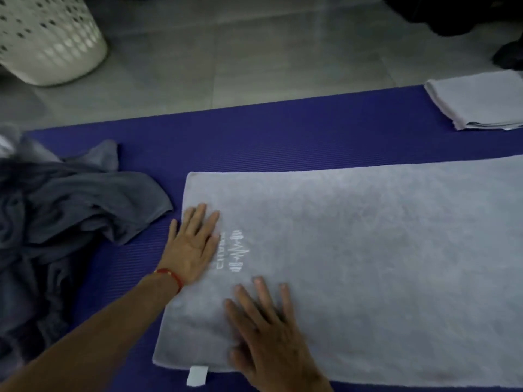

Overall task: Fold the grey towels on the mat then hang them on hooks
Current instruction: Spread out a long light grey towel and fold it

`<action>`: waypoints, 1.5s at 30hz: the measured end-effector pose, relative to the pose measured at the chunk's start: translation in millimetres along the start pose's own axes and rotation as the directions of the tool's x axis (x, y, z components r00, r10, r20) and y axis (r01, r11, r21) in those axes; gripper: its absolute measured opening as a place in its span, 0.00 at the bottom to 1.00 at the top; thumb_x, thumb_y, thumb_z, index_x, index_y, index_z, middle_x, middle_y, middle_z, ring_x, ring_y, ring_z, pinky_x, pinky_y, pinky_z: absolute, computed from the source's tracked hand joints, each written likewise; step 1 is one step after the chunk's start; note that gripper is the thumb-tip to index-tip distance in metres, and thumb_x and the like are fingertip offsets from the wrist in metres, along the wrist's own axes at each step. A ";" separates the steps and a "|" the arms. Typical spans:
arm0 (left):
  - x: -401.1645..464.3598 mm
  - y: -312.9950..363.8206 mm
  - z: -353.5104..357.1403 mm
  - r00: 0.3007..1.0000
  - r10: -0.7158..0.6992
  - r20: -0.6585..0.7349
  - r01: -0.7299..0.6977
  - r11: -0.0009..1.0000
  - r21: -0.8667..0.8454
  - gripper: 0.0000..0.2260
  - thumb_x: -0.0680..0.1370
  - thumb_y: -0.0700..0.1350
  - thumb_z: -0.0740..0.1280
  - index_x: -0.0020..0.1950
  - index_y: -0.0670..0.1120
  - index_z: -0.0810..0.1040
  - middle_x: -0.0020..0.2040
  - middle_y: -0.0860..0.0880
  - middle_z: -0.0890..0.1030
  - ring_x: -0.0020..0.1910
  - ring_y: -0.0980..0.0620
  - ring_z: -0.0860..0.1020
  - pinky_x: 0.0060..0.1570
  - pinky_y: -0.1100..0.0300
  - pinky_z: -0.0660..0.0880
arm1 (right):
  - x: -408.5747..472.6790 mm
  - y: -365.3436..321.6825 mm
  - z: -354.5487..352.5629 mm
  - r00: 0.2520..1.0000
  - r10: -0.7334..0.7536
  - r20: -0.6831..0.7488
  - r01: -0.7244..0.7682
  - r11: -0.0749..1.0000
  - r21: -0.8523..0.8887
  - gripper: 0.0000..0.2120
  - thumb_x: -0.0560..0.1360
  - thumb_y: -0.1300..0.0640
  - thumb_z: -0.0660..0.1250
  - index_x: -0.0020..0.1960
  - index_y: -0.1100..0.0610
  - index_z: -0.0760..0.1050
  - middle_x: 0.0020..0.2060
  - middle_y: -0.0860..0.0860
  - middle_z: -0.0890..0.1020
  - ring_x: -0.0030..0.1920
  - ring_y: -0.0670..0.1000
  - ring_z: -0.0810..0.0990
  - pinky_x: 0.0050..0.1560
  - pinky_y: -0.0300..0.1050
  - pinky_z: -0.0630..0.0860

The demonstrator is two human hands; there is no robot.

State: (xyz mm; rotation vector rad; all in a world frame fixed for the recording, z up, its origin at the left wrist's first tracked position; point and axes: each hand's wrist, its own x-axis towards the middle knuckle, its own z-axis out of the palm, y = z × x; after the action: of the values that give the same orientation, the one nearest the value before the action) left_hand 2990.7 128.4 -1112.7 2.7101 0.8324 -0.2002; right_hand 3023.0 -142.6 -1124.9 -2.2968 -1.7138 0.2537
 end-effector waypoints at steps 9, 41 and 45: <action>-196.4 -34.1 38.9 0.983 -0.050 -0.179 0.023 0.988 -0.152 0.24 0.83 0.60 0.55 0.73 0.50 0.73 0.62 0.52 0.74 0.53 0.51 0.75 0.50 0.51 0.76 | 17.8 -65.1 23.6 0.981 -0.171 0.091 0.162 0.983 0.090 0.33 0.74 0.39 0.61 0.77 0.48 0.67 0.81 0.46 0.59 0.82 0.55 0.52 0.74 0.70 0.52; 115.1 3.8 -95.3 0.895 -0.444 -0.047 0.413 0.863 -0.292 0.13 0.79 0.43 0.65 0.61 0.41 0.83 0.62 0.45 0.82 0.60 0.43 0.80 0.63 0.54 0.76 | 14.8 2.5 -68.0 0.873 0.484 -0.063 -0.319 0.664 0.677 0.17 0.81 0.50 0.68 0.35 0.45 0.67 0.33 0.39 0.73 0.39 0.40 0.75 0.39 0.30 0.68; 101.1 16.6 -108.0 0.940 -0.336 -0.064 0.275 0.854 -0.442 0.14 0.76 0.31 0.64 0.53 0.44 0.87 0.48 0.47 0.84 0.47 0.49 0.82 0.54 0.60 0.79 | 0.7 33.3 -97.1 0.790 0.612 -0.038 -0.375 0.531 0.760 0.21 0.79 0.54 0.70 0.30 0.51 0.66 0.25 0.42 0.72 0.28 0.43 0.71 0.32 0.32 0.66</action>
State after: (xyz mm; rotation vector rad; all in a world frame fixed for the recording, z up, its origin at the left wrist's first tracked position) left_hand 3088.1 203.2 -1028.5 2.1879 1.1933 0.0998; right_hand 3082.1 -161.1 -1043.0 -1.9763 -0.5550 0.5443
